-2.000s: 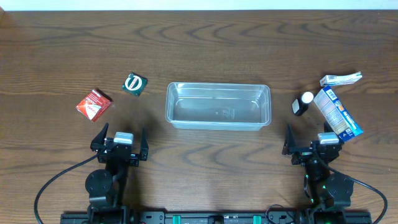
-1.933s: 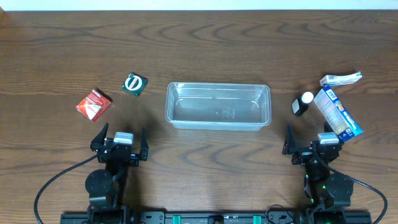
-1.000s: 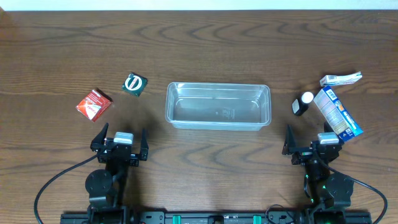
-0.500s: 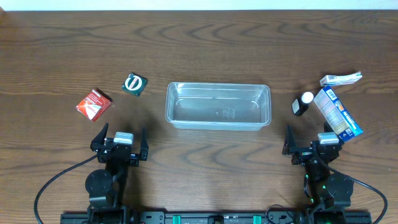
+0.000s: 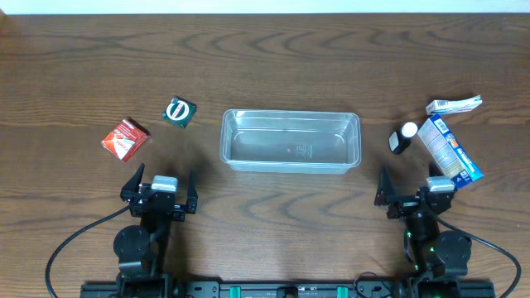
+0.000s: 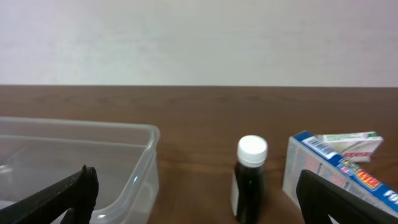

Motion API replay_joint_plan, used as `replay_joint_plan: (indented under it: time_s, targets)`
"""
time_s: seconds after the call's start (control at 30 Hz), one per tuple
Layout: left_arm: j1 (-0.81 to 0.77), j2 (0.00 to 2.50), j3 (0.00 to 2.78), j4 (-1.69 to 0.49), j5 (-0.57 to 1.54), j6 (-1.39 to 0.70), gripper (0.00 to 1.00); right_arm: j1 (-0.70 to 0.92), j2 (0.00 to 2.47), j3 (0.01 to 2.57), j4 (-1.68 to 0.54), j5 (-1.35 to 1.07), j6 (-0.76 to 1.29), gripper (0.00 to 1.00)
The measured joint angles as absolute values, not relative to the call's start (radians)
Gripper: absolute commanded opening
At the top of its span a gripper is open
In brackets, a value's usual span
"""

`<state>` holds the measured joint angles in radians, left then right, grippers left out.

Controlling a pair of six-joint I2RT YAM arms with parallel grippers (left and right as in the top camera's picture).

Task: Pack container

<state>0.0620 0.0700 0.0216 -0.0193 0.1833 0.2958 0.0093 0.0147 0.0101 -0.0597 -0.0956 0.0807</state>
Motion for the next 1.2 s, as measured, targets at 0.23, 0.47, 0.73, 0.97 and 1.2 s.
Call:
replay_joint_plan:
  time_s: [0.23, 0.47, 0.73, 0.97, 1.2]
  targets:
    - [0.062, 0.070, 0.022, -0.019, 0.183, 0.296, 0.98, 0.007, 0.106, 0.193, -0.235, -0.117, 0.056, 0.99]
    - [0.063, 0.070, 0.022, -0.019, 0.183, 0.296, 0.98, -0.032, 0.508, 0.641, -0.477, -0.117, 0.007, 0.99]
    - [0.063, 0.070, 0.022, -0.019, 0.183, 0.296, 0.98, -0.057, 0.984, 1.109, -0.857, -0.100, -0.057, 0.99]
    - [0.063, 0.070, 0.022, -0.019, 0.183, 0.295, 0.98, -0.068, 1.125, 1.179, -0.945, -0.028, -0.081, 0.99]
    - [0.063, 0.070, 0.022, -0.019, 0.183, 0.296, 0.98, -0.141, 1.171, 1.179, -1.009, 0.073, -0.088, 0.96]
